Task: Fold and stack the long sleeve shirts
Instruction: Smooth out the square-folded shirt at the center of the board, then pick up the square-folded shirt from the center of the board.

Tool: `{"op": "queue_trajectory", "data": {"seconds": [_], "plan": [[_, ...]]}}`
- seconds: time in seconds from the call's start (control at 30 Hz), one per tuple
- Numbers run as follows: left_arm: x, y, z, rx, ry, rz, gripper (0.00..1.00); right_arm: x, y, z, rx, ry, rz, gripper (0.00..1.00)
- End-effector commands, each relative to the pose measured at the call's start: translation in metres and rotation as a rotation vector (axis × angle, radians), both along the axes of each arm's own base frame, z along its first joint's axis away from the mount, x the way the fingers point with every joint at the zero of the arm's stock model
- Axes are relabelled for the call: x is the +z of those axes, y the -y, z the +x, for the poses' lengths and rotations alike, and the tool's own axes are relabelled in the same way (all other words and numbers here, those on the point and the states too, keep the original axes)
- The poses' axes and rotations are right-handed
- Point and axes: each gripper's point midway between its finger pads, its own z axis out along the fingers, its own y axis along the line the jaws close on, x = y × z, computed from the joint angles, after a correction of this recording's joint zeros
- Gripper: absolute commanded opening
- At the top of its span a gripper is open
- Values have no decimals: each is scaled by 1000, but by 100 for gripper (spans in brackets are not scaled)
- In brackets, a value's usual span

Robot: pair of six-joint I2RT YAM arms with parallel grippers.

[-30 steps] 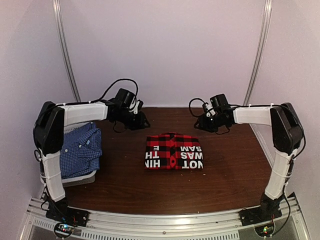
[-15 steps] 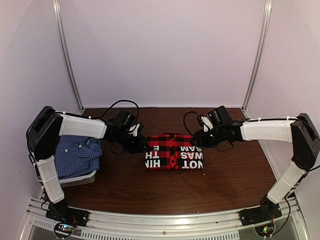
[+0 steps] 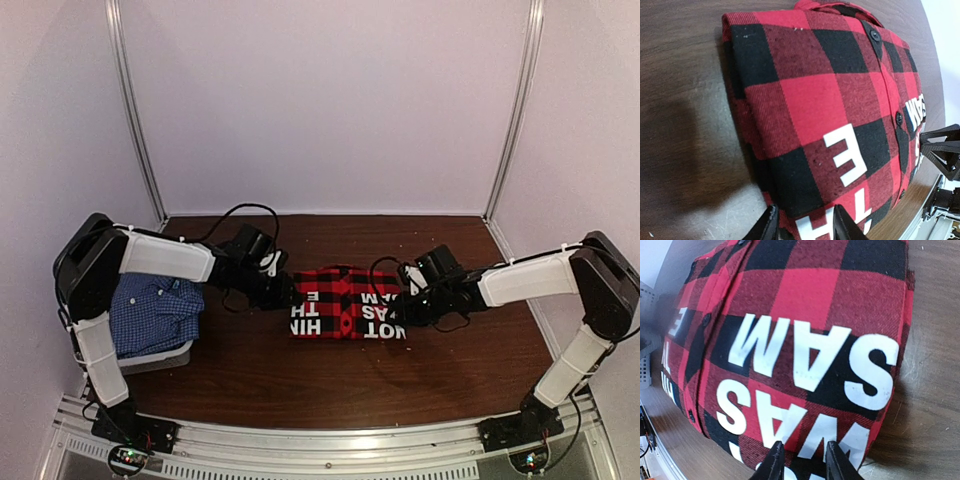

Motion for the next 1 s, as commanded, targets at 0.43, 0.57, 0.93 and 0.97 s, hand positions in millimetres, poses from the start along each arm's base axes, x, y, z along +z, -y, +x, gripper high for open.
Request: {"op": "queue_trajectory", "data": {"seconds": [0.43,0.57,0.93,0.97], "plan": [[-25,5,-3,7,-49,-7,42,-12,8,-8,-31,-2,-6,30],[-33,5,-6,14,-72,-11,41,-9,9,-8,-32,3,-3,30],[-44,12,-13,35,-141,-77,32,4,9,-4,-38,30,-3,30],[-44,13,-13,36,-144,-85,30,5,9,-3,-40,32,-3,30]]}}
